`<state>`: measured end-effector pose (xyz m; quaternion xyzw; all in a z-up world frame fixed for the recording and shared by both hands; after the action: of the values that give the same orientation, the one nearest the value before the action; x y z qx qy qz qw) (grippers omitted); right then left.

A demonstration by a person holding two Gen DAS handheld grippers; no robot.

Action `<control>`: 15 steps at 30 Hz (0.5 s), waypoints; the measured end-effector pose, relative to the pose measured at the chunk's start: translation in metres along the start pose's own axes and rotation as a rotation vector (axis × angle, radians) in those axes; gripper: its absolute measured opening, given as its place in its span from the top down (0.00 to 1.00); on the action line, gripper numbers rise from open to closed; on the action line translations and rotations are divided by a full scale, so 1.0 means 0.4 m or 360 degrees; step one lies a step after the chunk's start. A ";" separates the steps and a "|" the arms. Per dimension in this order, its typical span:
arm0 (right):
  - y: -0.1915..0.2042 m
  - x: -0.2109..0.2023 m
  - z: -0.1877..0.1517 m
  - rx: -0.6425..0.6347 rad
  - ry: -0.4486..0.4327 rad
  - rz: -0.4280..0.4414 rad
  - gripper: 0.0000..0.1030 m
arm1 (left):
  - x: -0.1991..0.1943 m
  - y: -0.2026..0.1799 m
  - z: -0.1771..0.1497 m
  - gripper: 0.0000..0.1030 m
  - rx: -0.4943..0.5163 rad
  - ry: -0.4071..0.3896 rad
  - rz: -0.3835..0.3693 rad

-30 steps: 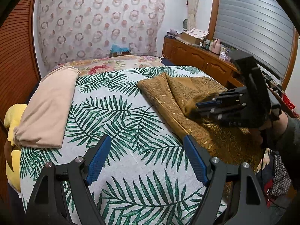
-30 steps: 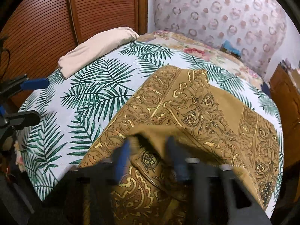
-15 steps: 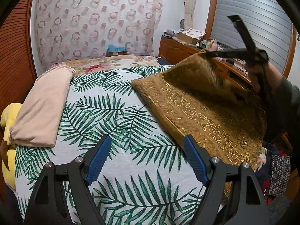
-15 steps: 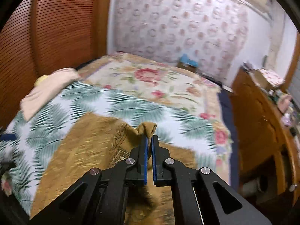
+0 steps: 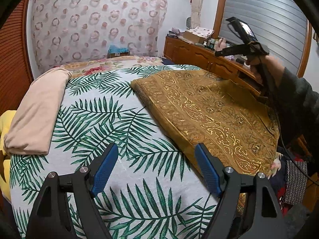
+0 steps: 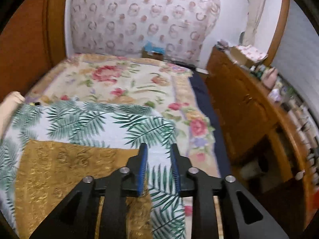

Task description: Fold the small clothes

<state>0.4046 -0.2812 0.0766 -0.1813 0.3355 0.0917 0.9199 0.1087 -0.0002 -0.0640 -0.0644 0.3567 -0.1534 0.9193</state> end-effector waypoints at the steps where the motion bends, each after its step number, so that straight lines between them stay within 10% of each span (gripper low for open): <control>1: 0.004 -0.013 -0.011 -0.0014 -0.0012 0.0028 0.62 | 0.000 -0.002 -0.001 0.22 0.0002 0.0001 0.0000; 15: 0.028 -0.263 -0.358 -0.0157 -0.0107 0.0309 0.55 | 0.029 -0.072 -0.008 0.22 0.0081 0.0056 -0.0045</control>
<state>0.2378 -0.3325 0.0405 -0.1898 0.3156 0.2027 0.9074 0.1079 -0.0312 -0.0674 -0.0434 0.3678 -0.1765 0.9120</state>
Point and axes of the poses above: each gripper's, at about its wrist camera, not at the fingertips, and x roughly the way its jaws point, y to its left, z to its top, the point moved 2 cm from there along x, roughly the way its jaws point, and after that the axes turned 7 degrees about -x, right-handed, at the moved point
